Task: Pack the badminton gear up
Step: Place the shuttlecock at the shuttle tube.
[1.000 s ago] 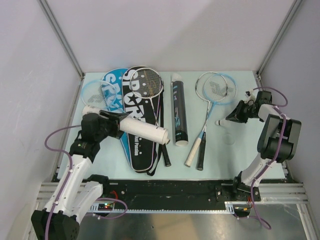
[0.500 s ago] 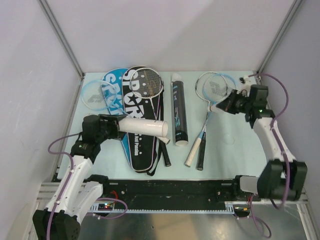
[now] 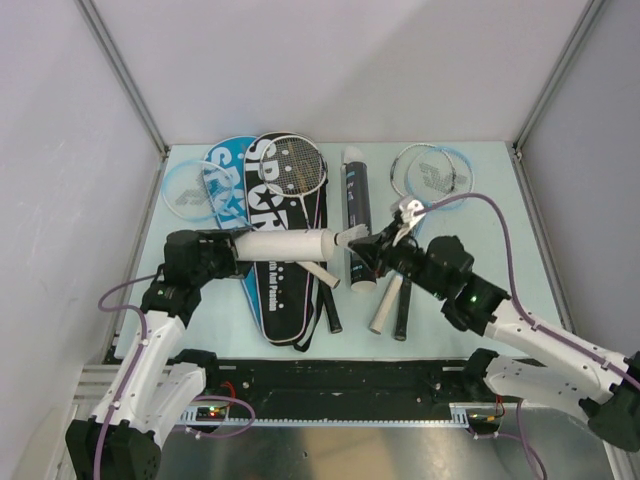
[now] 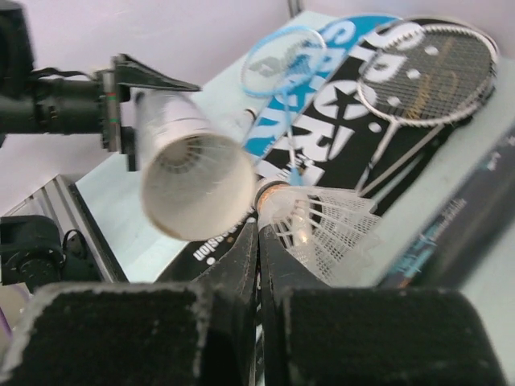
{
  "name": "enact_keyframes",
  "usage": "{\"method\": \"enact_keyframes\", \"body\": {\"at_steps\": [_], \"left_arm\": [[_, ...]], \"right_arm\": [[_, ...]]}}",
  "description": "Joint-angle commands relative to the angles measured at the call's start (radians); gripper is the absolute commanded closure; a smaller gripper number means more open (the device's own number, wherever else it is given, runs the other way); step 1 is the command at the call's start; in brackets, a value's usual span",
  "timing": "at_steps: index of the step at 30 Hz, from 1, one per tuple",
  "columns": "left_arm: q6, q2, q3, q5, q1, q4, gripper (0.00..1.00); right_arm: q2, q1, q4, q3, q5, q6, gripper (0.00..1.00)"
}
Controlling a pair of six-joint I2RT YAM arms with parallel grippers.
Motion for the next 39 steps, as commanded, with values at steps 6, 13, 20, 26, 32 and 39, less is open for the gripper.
{"method": "enact_keyframes", "body": {"at_steps": [6, 13, 20, 26, 32, 39], "left_arm": [[-0.052, -0.039, 0.017, -0.007, 0.008, 0.044, 0.59], [-0.057, -0.037, 0.013, -0.011, 0.008, 0.044, 0.59], [-0.051, -0.026, 0.029, -0.005, 0.008, 0.044, 0.59], [-0.044, -0.020, 0.023, 0.004, 0.008, 0.044, 0.59], [-0.040, -0.012, 0.016, 0.005, 0.008, 0.045, 0.59], [-0.029, -0.006, 0.023, 0.017, 0.008, 0.044, 0.59]], "right_arm": [[0.021, 0.297, 0.304, -0.017, 0.368, -0.225, 1.00], [-0.007, 0.348, 0.311, -0.017, 0.440, -0.276, 1.00], [0.031, 0.348, 0.317, -0.018, 0.384, -0.242, 1.00], [0.055, 0.348, 0.341, -0.017, 0.334, -0.187, 1.00], [0.006, 0.351, 0.312, -0.017, 0.334, -0.144, 1.00], [-0.034, 0.358, 0.227, -0.017, 0.340, -0.118, 1.00]]}}
